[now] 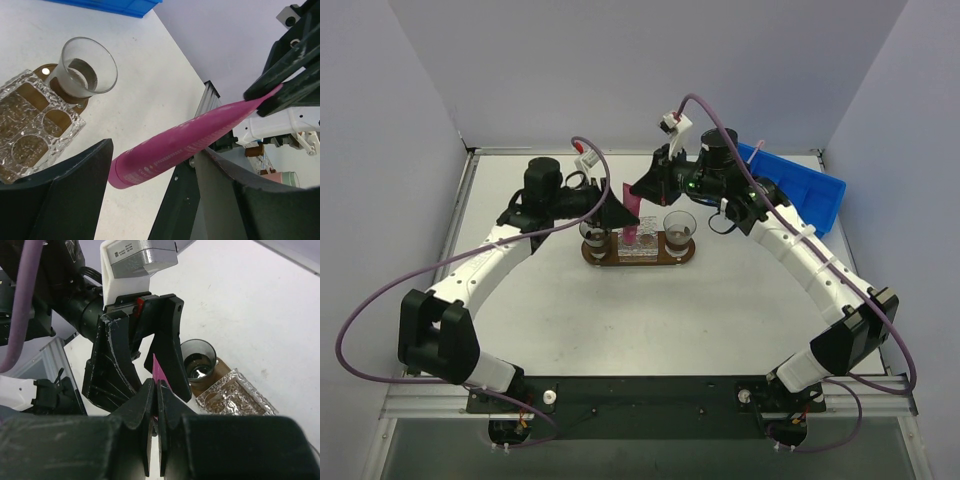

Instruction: Prepare toiletry sets of a toothbrush and toothpaste on the tray

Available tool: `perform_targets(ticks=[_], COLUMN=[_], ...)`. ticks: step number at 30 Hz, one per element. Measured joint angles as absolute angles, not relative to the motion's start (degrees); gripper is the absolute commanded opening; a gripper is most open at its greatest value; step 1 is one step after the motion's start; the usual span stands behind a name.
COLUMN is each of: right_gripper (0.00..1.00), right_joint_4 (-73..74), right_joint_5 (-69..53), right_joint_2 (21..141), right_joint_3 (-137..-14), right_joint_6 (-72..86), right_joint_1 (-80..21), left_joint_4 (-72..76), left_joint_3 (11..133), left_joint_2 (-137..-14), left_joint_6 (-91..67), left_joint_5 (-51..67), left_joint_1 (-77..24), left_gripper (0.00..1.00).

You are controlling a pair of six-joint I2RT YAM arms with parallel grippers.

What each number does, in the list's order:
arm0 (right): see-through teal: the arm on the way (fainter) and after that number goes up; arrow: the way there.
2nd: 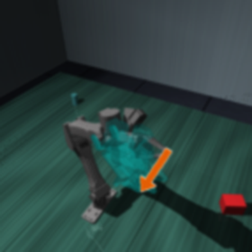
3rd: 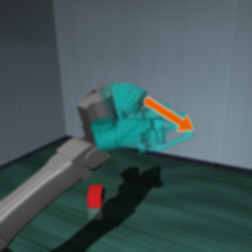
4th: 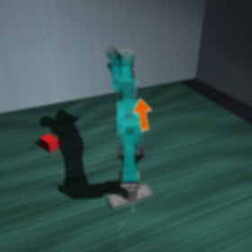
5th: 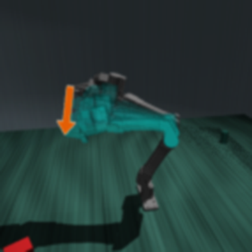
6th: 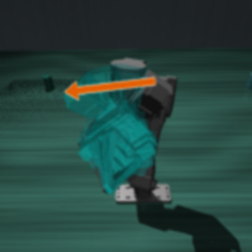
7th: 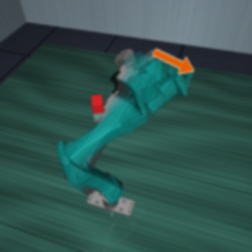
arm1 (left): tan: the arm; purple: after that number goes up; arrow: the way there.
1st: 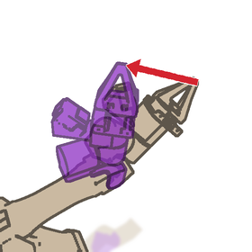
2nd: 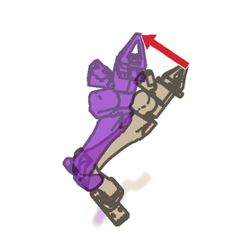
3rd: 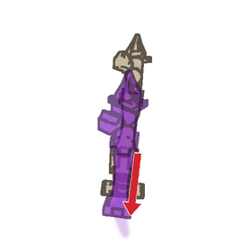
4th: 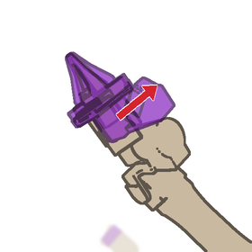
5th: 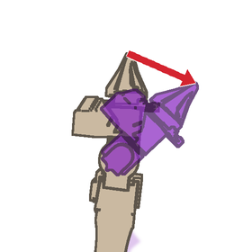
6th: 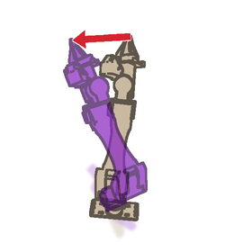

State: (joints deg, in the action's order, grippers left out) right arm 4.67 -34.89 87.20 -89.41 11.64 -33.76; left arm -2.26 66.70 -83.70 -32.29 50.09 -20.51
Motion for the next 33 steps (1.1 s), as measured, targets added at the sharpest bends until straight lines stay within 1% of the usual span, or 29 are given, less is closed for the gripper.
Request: perform_targets(ticks=[2, 3, 6, 7, 9, 10, 12, 13, 14, 15, 18, 19, 22, 27, 33], right_gripper=[0.00, 0.00, 0.00, 0.00, 0.00, 0.00, 0.00, 0.02, 0.04, 0.05, 0.15, 0.21, 0.29, 0.33, 0.33], right_joint_4=[5.7, 6.1, 7.2, 7.7, 9.3, 10.3, 12.3, 13.0, 14.2, 15.2, 19.4, 21.0, 27.3, 34.6, 41.2], right_joint_5=[-35.8, -36.2, -36.4, -36.4, -36.2, -36.2, -36.3, -36.4, -36.6, -36.7, -37.8, -38.4, -40.5, -44.4, -45.6], right_joint_2=[87.2, 87.2, 87.2, 87.3, 87.4, 87.5, 87.8, 87.9, 87.9, 87.9, 88.0, 88.0, 88.6, 89.5, 90.8], right_joint_3=[-89.4, -89.4, -89.5, -89.7, -90.6, -91.2, -92.1, -92.3, -92.6, -92.8, -94.0, -94.6, -98.2, -103.2, -104.2], right_joint_6=[12.3, 12.6, 13.3, 13.5, 13.7, 13.9, 14.5, 14.8, 15.2, 15.3, 15.2, 15.2, 15.0, 14.7, 12.9], right_joint_1=[-33.7, -33.7, -33.2, -33.0, -32.6, -32.3, -31.9, -31.9, -31.8, -31.8, -31.6, -31.5, -31.0, -30.7, -30.7], left_joint_4=[-2.4, -2.4, -3.6, -4.6, -5.7, -6.2, -6.8, -7.3, -8.0, -8.8, -11.2, -12.4, -17.0, -24.0, -30.8], left_joint_3=[67.0, 67.3, 69.0, 69.8, 70.8, 71.2, 71.4, 71.4, 71.4, 71.4, 71.5, 71.5, 72.2, 74.0, 75.5], left_joint_2=[-83.9, -84.1, -84.7, -84.8, -84.9, -84.9, -84.9, -84.9, -84.8, -84.8, -84.5, -84.4, -84.3, -84.3, -84.3], left_joint_6=[-32.1, -31.9, -30.2, -29.1, -27.4, -26.7, -25.3, -24.5, -23.8, -23.0, -20.3, -19.2, -15.4, -9.3, -4.5], left_joint_5=[50.2, 50.2, 50.2, 50.2, 50.3, 50.3, 50.4, 50.4, 50.4, 50.5, 50.6, 50.5, 49.6, 46.6, 43.5], left_joint_1=[-21.5, -22.0, -23.7, -24.3, -25.7, -26.1, -26.4, -26.6, -26.7, -26.9, -27.8, -28.1, -28.9, -30.1, -32.5], left_gripper=[0.66, 0.52, 0.37, 0.29, 0.22, 0.17, 0.11, 0.05, 0.03, 0.00, 0.00, 0.00, 0.00, 0.00, 0.00])
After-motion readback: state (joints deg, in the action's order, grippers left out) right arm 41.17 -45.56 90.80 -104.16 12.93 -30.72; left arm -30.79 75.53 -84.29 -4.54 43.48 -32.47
